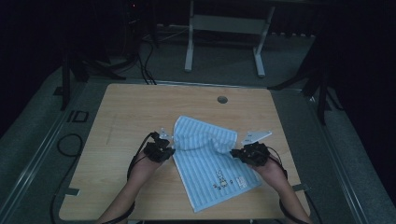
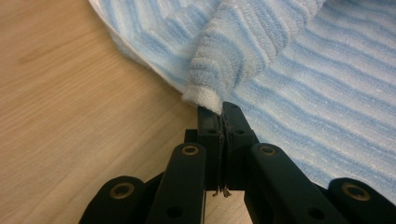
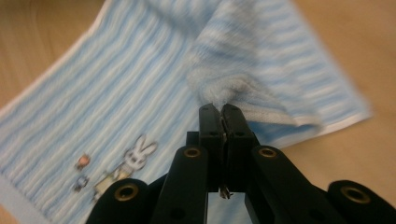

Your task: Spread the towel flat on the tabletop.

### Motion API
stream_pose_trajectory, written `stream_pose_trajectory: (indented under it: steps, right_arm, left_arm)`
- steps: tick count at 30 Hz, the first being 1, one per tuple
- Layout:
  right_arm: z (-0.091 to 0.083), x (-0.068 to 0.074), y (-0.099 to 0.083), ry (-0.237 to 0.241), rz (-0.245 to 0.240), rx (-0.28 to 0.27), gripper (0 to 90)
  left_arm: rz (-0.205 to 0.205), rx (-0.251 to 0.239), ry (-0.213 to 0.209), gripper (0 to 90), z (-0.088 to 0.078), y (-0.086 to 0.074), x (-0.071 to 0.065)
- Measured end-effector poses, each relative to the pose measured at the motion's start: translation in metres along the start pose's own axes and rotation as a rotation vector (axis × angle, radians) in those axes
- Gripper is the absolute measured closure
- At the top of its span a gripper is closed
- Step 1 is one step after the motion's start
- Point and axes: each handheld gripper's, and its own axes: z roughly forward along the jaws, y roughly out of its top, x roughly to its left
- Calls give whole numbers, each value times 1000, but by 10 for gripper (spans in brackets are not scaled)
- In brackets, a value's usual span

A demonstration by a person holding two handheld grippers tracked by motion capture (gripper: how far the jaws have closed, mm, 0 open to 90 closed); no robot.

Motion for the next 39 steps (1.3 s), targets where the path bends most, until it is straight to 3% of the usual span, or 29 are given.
stream_pose_trajectory:
  steps: [4,5,7,9,11,12,14,16,17,18,21,26,30,32,36,39]
  right_arm:
    - [-6,-13,9,-22,36,-24,883]
    - [-8,-25,14,-36,75,-35,883]
    - [-8,-34,18,-48,109,-40,884]
    - [-7,-44,21,-53,147,-37,884]
    - [-5,-52,23,-93,167,-14,884]
    - [-2,-56,22,-87,185,-6,883]
    - [4,-62,21,-142,214,23,877]
    - [10,-69,16,-141,272,41,786]
    - [10,-69,16,-141,272,41,786]
    - [13,-69,11,-192,278,58,684]
    - [10,-64,3,-199,256,53,618]
    - [6,-44,-9,-127,176,40,582]
    - [10,-31,-20,-89,167,51,575]
    - [13,-25,-26,-69,160,58,573]
    - [21,-15,-37,-49,138,89,561]
    - [24,-11,-44,-47,133,105,559]
  left_arm:
    - [2,-11,27,879,0,7,3]
    - [-8,-21,39,879,0,13,8]
    - [-15,-23,51,878,1,19,13]
    - [-23,-14,49,878,3,24,17]
    - [-36,0,50,875,7,28,21]
    - [-38,6,49,869,9,29,22]
    - [-54,3,89,775,12,30,24]
    - [-81,-11,78,654,11,28,25]
    - [-81,-11,78,604,11,28,25]
    - [-71,-22,80,601,7,24,23]
    - [-29,-25,46,551,0,19,14]
    - [47,-12,-10,526,-6,10,-12]
    - [63,-8,-47,526,-4,2,-30]
    - [74,11,-93,526,0,-2,-37]
    - [114,67,-123,525,11,-7,-47]
    - [126,97,-118,491,19,-9,-50]
